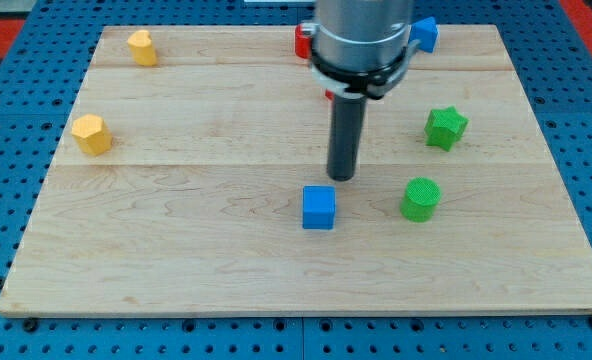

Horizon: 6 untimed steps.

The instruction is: Move the blue cube diagonally to the bottom left of the green circle

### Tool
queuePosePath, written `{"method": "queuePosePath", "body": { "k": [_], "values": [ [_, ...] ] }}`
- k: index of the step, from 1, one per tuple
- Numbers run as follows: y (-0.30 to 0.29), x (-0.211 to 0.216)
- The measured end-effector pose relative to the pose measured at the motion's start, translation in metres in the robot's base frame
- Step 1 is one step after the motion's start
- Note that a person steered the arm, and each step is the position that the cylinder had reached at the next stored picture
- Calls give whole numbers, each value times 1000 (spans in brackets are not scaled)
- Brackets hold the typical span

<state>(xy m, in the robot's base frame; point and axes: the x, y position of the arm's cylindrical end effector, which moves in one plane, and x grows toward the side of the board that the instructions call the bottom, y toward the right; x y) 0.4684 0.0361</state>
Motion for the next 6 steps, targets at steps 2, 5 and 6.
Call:
{"method": "queuePosePath", "body": {
  "k": [2, 5, 6],
  "values": [
    [-27, 41],
    [-34, 76],
    [18, 100]
  ]
}}
